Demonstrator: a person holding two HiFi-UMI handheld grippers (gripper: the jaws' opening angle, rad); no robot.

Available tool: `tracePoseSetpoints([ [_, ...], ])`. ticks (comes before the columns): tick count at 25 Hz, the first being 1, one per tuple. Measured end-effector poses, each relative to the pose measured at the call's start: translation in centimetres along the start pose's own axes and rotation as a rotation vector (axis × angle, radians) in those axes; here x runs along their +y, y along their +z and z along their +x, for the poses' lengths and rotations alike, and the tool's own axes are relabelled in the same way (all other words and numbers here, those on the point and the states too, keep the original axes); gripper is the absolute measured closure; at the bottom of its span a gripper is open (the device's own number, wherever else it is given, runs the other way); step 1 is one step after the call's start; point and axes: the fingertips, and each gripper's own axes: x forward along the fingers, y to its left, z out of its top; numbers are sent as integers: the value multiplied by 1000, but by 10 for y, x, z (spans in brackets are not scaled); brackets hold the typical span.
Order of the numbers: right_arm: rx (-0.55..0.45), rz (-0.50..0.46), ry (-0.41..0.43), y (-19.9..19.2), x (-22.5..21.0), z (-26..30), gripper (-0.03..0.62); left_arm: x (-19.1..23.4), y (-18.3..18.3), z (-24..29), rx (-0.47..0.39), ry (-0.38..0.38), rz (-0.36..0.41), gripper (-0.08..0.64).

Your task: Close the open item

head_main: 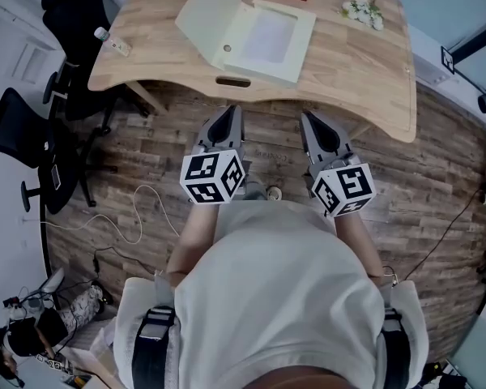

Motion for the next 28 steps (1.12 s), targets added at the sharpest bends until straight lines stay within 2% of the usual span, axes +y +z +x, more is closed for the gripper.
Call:
tracePoseSetpoints([
  [12, -6, 83, -10, -1, -14, 5, 574, 7, -2, 9, 26, 11, -11, 545],
  [19, 0, 80, -35, 0, -31, 30, 574, 21, 5, 36, 39, 2, -13, 545],
  [28, 21, 49, -46, 8, -53, 85, 574, 58, 23, 84, 42, 1, -35, 545],
])
